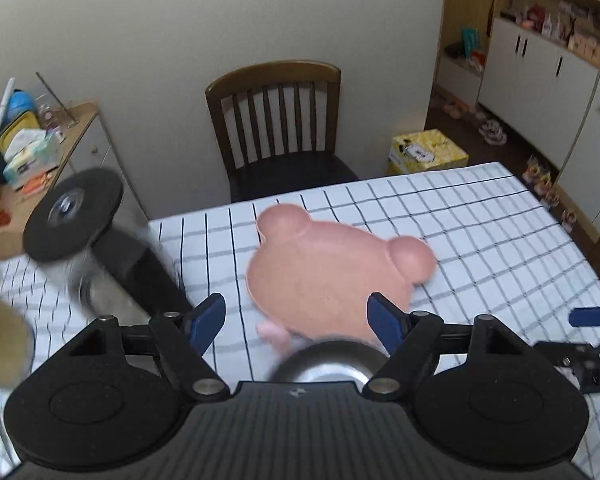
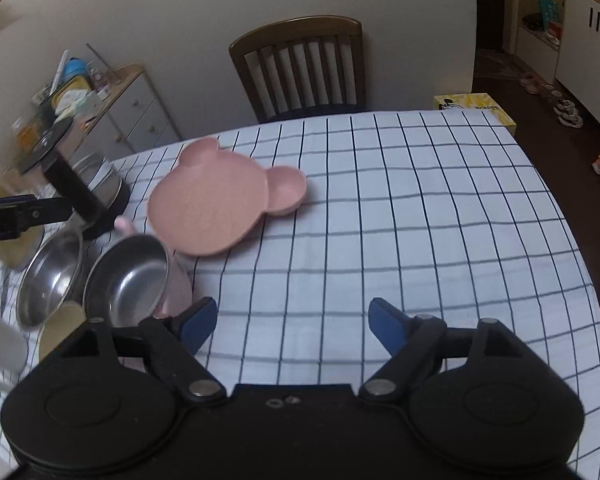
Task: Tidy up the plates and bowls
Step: 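Move both grippers to the rim of the pink bear-shaped plate, then close both grippers on the pink bear plate rim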
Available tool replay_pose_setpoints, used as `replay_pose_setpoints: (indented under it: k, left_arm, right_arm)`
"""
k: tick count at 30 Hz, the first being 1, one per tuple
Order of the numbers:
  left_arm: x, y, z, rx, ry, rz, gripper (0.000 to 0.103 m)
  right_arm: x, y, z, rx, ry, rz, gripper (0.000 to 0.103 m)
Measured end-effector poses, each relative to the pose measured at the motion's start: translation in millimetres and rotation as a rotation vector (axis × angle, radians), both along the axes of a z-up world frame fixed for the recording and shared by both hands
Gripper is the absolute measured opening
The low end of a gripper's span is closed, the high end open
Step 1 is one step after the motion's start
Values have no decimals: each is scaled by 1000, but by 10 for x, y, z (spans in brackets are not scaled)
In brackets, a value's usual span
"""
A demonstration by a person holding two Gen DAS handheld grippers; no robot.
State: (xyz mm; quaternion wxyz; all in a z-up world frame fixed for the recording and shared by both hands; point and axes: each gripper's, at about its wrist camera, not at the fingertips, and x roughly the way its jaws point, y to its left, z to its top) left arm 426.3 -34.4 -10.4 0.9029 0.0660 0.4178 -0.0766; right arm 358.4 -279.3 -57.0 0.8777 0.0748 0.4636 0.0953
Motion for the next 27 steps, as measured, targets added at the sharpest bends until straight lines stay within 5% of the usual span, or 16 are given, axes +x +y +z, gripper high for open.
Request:
replay_pose_setpoints:
  k: [8,17,24,27]
  left_arm:
    - [961,58,-302,-22,152,17,78]
    - [1494,-54,-923,95,219,28,78]
    - [1715,63,-1186,58,260,82,77]
    - [1763,108,-1259,33,276,100,66]
  right_arm:
    - [508,257,-108,-10,37,-63,84]
    - [1010,508,-476,-11,110,-127,78]
    - [1253,579,-775,43,187,-160,59]
    - [1305,601,-842,57,191,-169,52]
